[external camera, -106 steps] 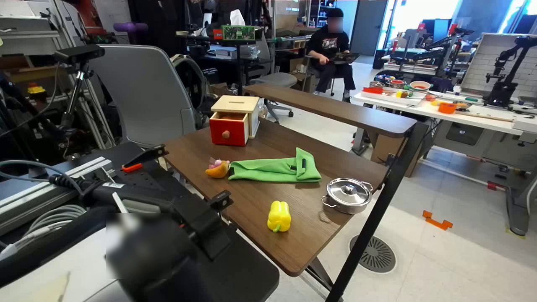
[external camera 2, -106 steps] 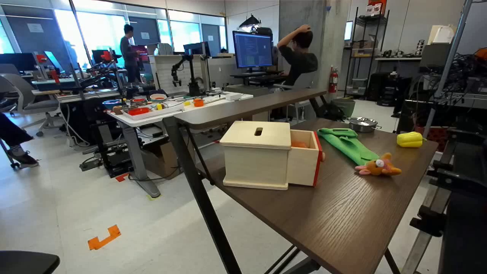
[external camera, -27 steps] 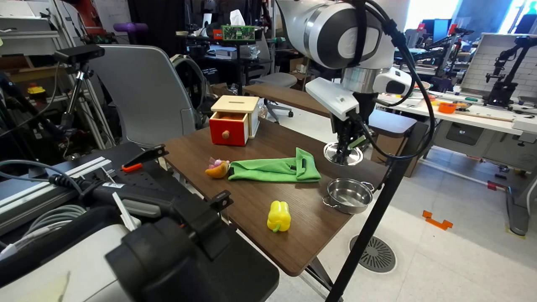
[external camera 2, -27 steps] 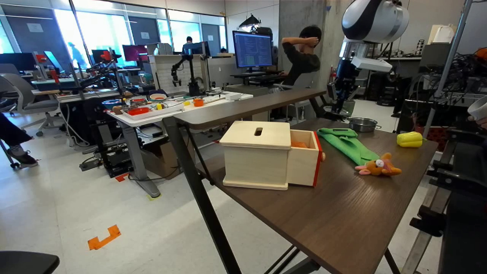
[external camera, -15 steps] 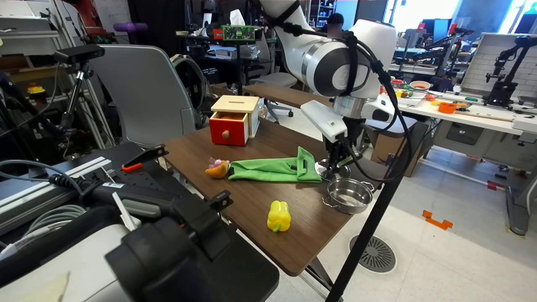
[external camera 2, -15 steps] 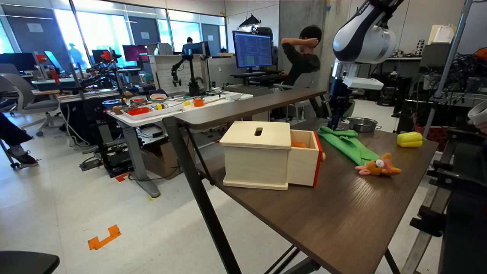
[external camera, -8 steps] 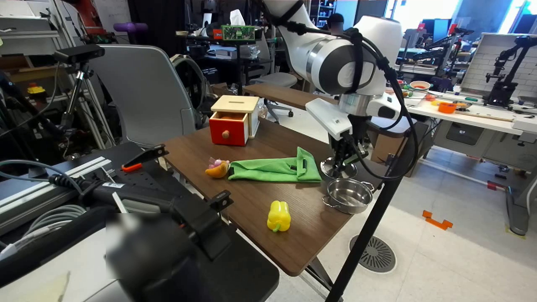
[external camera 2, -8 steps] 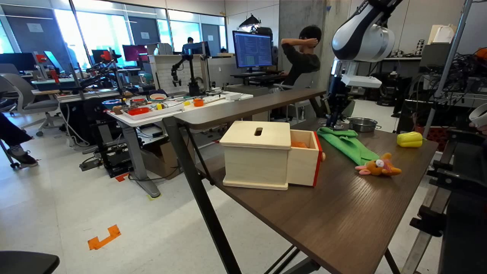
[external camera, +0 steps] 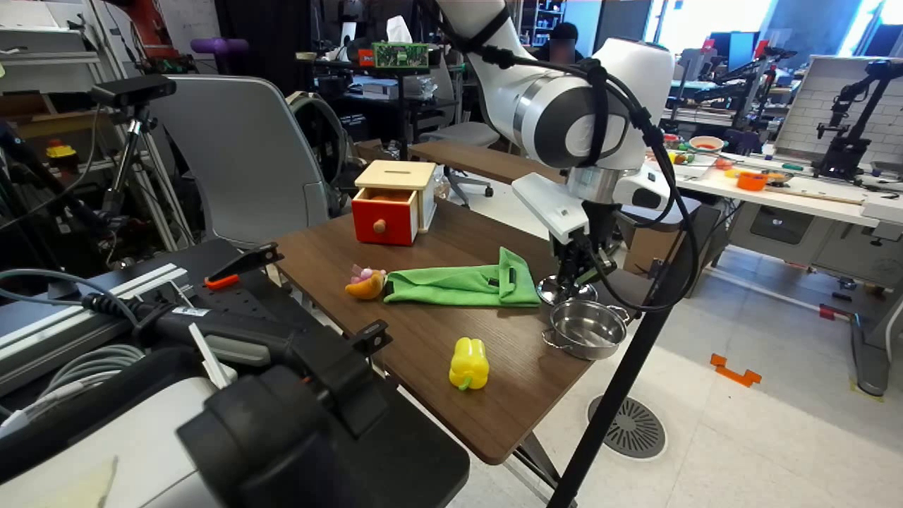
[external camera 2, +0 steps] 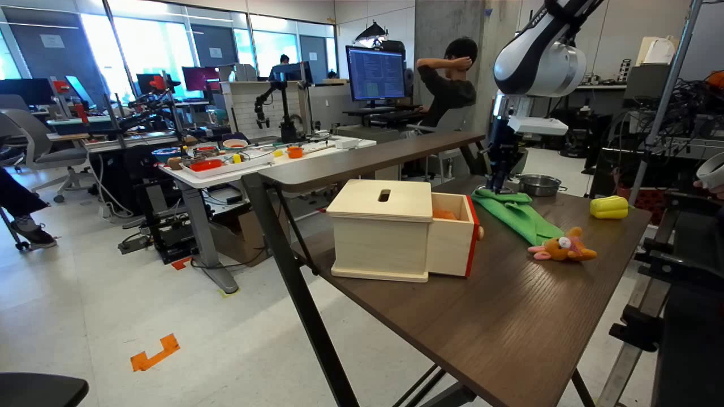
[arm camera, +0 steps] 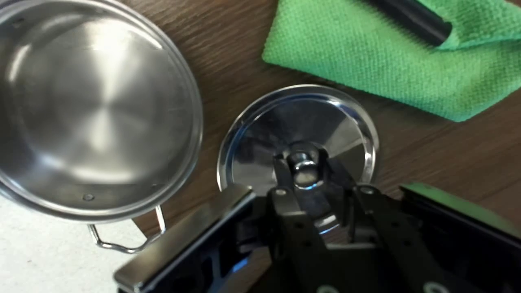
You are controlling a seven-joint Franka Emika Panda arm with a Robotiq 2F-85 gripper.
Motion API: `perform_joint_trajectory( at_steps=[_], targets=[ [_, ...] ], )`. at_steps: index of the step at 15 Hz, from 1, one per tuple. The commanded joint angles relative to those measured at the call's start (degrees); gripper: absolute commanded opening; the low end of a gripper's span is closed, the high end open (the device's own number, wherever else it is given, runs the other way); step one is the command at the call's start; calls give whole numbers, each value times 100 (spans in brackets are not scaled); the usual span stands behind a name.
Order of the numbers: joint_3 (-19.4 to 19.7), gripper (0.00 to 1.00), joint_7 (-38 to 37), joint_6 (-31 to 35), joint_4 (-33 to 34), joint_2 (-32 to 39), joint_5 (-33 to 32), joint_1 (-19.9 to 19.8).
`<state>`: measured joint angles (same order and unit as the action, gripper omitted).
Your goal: Remove the lid from th pot then put the yellow pepper inside
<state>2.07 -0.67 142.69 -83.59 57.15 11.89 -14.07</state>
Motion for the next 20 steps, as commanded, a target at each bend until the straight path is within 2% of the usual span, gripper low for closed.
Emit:
perform_joint_trajectory(
  at_steps=[1,5,7,11,15,20],
  targets=[
    [65,59,-138,-251,236,88,-72,40],
    [67,89,-150,-216,99,-126,-79,73],
    [104,100,-131,39,-81,-320,-131,149],
    [1,100,59,255,-896,-1032,-168,317],
    [-161,100,569,363,-2079,-1862,-357,519],
    [-165,100,1102,398,-3587,-2948,-886,709]
  ],
)
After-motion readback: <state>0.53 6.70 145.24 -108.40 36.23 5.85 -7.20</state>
